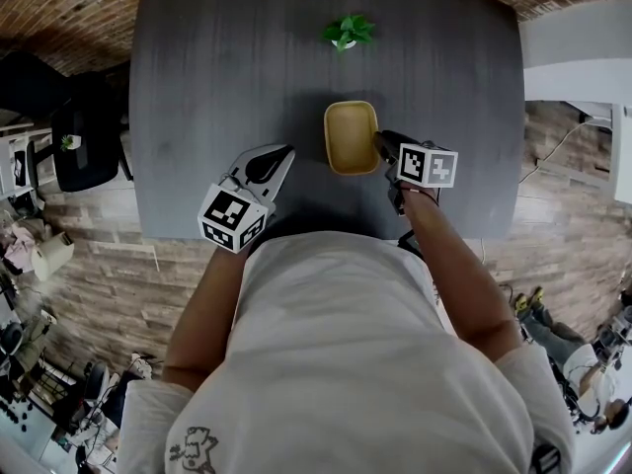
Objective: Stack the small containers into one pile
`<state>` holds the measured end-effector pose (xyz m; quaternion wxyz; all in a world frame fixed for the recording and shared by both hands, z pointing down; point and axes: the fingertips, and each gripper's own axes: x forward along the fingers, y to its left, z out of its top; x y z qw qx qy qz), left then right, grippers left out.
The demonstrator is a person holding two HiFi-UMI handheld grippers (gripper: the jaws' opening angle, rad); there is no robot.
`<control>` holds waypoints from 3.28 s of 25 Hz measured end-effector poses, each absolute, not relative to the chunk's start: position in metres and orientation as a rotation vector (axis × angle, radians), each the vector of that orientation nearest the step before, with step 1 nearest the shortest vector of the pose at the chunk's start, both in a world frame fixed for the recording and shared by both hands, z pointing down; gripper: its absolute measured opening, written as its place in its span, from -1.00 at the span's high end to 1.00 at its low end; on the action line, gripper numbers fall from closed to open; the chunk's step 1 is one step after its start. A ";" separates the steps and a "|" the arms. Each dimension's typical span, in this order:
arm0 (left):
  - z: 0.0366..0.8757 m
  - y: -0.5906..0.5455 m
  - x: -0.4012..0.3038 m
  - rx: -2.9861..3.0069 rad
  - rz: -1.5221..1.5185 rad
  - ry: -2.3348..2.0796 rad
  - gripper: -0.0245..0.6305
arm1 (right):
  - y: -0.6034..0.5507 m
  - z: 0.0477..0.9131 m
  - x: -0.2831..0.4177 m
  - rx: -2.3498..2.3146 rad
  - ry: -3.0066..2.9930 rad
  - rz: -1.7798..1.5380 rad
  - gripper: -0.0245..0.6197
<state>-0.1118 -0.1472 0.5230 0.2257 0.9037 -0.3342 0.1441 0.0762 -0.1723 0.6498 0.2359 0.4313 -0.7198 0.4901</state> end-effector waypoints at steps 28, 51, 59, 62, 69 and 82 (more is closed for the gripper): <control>0.446 -0.112 -0.096 2.606 0.284 -1.042 0.89 | -0.148 0.525 0.083 1.107 -2.346 0.825 0.80; 0.386 -0.047 -0.098 2.676 0.199 -1.112 0.89 | -0.089 0.435 0.071 1.126 -2.564 0.438 0.90; 0.369 -0.029 -0.126 2.726 0.166 -1.058 0.89 | -0.057 0.411 0.038 1.142 -2.614 0.324 0.90; 0.361 -0.016 -0.146 2.735 0.151 -1.051 0.89 | -0.039 0.399 0.018 1.141 -2.634 0.284 0.90; 0.352 0.025 -0.200 2.778 0.129 -1.039 0.89 | 0.002 0.368 -0.036 1.167 -2.650 0.126 0.90; 0.352 0.086 -0.281 2.842 0.140 -0.955 0.89 | 0.067 0.351 -0.113 1.255 -2.654 0.028 0.90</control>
